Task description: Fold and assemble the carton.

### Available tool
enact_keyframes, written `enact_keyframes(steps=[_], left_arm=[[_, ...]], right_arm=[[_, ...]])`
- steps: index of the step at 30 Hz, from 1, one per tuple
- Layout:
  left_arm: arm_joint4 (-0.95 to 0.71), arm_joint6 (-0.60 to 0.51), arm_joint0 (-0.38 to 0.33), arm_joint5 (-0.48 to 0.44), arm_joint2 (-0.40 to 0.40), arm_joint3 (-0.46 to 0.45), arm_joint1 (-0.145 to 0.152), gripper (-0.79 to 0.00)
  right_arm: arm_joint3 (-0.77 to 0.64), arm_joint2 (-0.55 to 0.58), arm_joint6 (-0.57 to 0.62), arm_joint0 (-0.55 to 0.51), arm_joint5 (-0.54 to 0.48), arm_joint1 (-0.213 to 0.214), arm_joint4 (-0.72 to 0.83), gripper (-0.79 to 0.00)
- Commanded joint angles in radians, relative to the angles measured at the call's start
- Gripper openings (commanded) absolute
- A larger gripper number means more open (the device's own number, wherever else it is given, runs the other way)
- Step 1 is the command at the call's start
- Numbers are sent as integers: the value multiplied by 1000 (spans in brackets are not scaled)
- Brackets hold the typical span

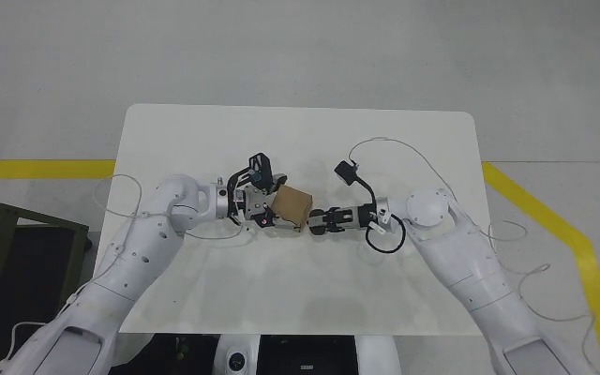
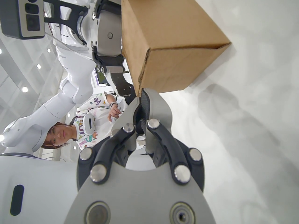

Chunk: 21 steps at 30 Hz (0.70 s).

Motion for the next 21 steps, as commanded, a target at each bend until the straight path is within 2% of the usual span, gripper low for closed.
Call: enact_keyframes(steps=[1,4,7,9,11,13,14,15,16,17,21], left_arm=[[-18,-6,5,0,-12,-12,6,0],[-46,-9,11,0,-42,-30,16,0],[-63,-7,18,12,-75,-50,24,0],[-80,-3,23,34,-101,-60,29,0],[-97,-6,27,54,-124,-69,34,0],[-113,-11,28,75,-149,-75,39,0],[-119,-14,28,82,-161,-77,41,0],[-126,-17,28,91,-172,-76,44,0],[-133,-20,29,99,-182,-76,46,0],[-140,-23,30,105,-191,-77,47,0],[-150,-36,29,123,-228,-70,55,0]], right_arm=[[-11,13,-7,-7,-17,4,-2,-785],[-28,41,-22,-20,-70,11,-3,-782],[-39,78,-40,-36,-136,20,-6,-742],[-49,106,-52,-48,-189,27,-11,-634],[-58,131,-62,-59,-242,33,-17,-570],[-63,156,-77,-68,-291,40,-33,-434],[-66,168,-85,-72,-317,43,-39,-406],[-67,182,-98,-76,-344,46,-47,-308],[-65,194,-109,-82,-364,49,-53,-80],[-65,208,-122,-86,-387,51,-61,0],[-63,270,-203,-113,-490,63,-95,0]])
